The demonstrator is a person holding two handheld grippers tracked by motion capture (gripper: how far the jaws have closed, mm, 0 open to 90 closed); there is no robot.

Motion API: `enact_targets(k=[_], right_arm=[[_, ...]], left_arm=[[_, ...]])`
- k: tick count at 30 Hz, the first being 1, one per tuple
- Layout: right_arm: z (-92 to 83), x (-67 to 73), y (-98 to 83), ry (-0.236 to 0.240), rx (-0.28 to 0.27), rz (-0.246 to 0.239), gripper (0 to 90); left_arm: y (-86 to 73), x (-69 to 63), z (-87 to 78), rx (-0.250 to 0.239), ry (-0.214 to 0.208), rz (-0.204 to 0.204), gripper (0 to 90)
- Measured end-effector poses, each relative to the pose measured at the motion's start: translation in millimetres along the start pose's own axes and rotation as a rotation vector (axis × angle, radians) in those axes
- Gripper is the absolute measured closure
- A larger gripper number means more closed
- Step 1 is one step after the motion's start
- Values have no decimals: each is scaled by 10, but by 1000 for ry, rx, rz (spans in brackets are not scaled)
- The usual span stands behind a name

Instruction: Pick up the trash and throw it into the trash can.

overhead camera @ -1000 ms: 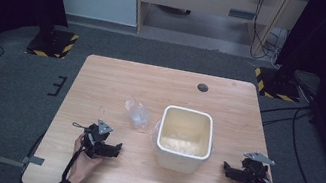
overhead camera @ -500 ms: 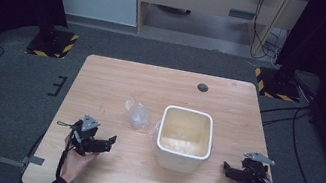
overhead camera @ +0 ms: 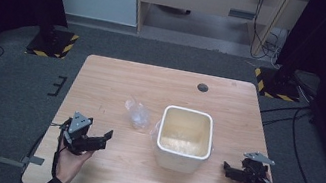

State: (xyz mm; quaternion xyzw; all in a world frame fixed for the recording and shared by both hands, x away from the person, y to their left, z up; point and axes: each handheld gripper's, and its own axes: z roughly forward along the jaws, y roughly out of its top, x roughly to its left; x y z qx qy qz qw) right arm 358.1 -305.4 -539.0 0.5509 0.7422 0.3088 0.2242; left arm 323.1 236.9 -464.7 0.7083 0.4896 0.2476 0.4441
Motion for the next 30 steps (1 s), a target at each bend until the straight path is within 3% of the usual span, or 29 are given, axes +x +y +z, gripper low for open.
enact_targets(k=[11, 24, 30], right_arm=[[0, 0, 0, 0, 0, 0, 3], [0, 0, 0, 0, 0, 0, 2], [0, 0, 0, 0, 0, 0, 3]], left_arm=[[81, -20, -115, -63, 6, 13, 113], [209, -7, -247, -133, -9, 0, 112], [304, -42, -228, -146, -16, 22, 109]])
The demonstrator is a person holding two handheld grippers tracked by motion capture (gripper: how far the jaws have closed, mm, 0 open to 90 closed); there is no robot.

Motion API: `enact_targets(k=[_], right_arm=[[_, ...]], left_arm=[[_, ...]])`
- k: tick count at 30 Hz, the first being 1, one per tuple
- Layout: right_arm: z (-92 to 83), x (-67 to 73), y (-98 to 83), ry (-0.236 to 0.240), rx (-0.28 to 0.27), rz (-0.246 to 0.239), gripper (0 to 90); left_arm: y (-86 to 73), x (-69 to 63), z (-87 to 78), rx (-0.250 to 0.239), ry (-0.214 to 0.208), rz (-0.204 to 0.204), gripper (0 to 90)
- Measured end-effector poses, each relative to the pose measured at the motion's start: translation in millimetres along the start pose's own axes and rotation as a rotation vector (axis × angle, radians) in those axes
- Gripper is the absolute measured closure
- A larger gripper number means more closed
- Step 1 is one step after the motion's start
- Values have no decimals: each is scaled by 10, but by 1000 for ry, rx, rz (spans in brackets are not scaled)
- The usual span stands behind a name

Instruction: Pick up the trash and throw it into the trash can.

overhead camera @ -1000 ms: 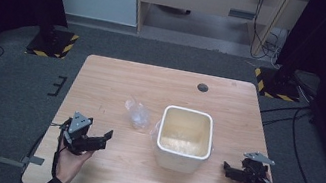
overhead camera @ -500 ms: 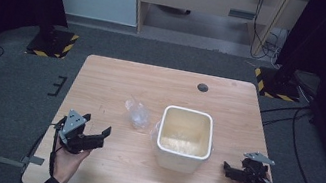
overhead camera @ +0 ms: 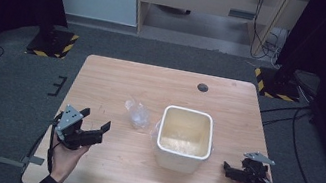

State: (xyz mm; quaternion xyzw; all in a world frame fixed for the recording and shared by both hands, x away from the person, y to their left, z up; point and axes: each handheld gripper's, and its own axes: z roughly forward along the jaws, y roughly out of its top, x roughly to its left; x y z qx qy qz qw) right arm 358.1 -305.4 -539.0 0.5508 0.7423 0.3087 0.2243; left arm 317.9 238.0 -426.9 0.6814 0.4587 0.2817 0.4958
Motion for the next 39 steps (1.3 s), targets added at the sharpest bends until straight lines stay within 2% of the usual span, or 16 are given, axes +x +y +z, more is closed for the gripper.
enact_targets(k=[1, 5, 10, 21, 28, 37, 39], right_arm=[[0, 0, 0, 0, 0, 0, 2], [0, 0, 0, 0, 0, 0, 3], [0, 0, 0, 0, 0, 0, 3], [0, 0, 0, 0, 0, 0, 2], [0, 0, 0, 0, 0, 0, 2], [0, 0, 0, 0, 0, 0, 3], [0, 0, 0, 0, 0, 0, 3]], left_arm=[[33, -20, 12, -3, 5, 19, 109], [92, -44, 32, -9, -7, 34, 104], [211, -68, 103, -31, -23, 35, 99], [289, -90, 284, -45, -35, 17, 95], [277, -74, 465, -37, -39, -14, 93], [177, -66, 699, -1, -41, -11, 91], [143, -63, 758, 4, -45, -21, 91]])
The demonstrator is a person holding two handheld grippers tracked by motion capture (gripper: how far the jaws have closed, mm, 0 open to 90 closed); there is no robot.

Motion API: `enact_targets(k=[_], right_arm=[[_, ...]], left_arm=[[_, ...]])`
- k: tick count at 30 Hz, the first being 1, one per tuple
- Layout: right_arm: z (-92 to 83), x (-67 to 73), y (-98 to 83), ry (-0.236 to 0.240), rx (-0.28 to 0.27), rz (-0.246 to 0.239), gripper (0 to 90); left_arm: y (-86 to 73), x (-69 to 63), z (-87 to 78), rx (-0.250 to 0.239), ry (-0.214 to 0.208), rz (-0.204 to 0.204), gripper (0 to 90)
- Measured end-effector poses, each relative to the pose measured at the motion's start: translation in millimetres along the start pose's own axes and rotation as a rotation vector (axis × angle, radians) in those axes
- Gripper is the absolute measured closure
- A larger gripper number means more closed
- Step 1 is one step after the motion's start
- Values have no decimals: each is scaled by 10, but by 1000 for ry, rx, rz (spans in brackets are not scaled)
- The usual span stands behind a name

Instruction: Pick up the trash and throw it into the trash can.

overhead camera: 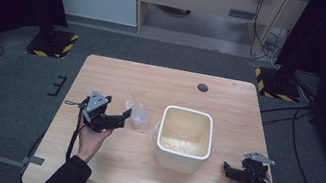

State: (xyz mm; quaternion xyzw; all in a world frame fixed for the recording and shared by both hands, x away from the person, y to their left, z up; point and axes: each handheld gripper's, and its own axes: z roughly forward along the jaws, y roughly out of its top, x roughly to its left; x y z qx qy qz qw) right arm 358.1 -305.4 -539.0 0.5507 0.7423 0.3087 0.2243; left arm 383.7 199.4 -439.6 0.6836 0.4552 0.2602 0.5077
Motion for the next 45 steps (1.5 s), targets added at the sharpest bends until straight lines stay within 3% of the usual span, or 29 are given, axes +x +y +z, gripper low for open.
enact_targets(k=[10, 24, 31, 41, 45], right_arm=[[0, 0, 0, 0, 0, 0, 2], [0, 0, 0, 0, 0, 0, 3], [0, 0, 0, 0, 0, 0, 2], [0, 0, 0, 0, 0, 0, 2], [0, 0, 0, 0, 0, 0, 3]], left_arm=[[-90, -72, 192, 39, -15, 19, 87], [-236, -87, 400, 82, -4, 6, 81], [-297, -118, 506, 103, 12, 21, 74], [-335, -35, 726, 146, 36, 27, 64], [-383, -8, 820, 199, 28, 20, 69]])
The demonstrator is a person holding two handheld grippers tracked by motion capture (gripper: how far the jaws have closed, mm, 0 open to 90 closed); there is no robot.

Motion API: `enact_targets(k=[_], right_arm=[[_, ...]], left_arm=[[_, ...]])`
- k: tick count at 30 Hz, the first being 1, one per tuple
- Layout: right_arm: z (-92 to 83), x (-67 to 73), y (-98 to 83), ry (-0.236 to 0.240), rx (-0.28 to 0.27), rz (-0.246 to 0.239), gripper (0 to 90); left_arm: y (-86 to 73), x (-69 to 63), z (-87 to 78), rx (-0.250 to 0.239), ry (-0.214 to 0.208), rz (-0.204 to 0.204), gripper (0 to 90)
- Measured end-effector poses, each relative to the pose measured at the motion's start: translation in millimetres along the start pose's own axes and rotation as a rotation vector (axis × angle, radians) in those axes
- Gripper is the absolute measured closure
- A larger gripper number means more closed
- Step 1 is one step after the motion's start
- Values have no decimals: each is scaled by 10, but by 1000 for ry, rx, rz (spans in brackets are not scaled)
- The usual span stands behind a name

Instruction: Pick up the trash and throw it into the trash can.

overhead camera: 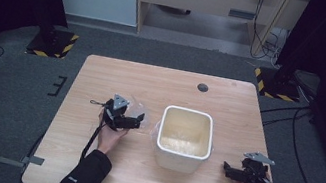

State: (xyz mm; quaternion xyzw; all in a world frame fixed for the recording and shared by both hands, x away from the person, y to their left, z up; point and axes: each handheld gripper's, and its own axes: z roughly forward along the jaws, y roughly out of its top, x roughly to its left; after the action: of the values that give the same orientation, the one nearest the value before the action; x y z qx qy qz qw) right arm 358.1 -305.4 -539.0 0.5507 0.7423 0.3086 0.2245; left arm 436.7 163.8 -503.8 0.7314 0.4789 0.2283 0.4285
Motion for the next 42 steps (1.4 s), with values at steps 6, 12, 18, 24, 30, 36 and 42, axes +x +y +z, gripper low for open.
enact_targets(k=[6, 12, 18, 24, 30, 36, 42], right_arm=[[0, 0, 0, 0, 0, 0, 2], [0, 0, 0, 0, 0, 0, 3], [0, 0, 0, 0, 0, 0, 2], [0, 0, 0, 0, 0, 0, 2], [0, 0, 0, 0, 0, 0, 2], [0, 0, 0, 0, 0, 0, 2], [0, 1, 0, 0, 0, 0, 3]], left_arm=[[-74, 27, 137, 73, 9, -16, 99], [-106, 39, 183, 105, -10, -28, 207], [-106, 46, 187, 103, -23, -45, 376], [-70, 51, 108, 77, -40, -59, 456], [42, 32, -83, 7, -49, -43, 471], [137, 40, -280, -73, -66, -53, 491], [291, 20, -531, -146, -74, -45, 479]])
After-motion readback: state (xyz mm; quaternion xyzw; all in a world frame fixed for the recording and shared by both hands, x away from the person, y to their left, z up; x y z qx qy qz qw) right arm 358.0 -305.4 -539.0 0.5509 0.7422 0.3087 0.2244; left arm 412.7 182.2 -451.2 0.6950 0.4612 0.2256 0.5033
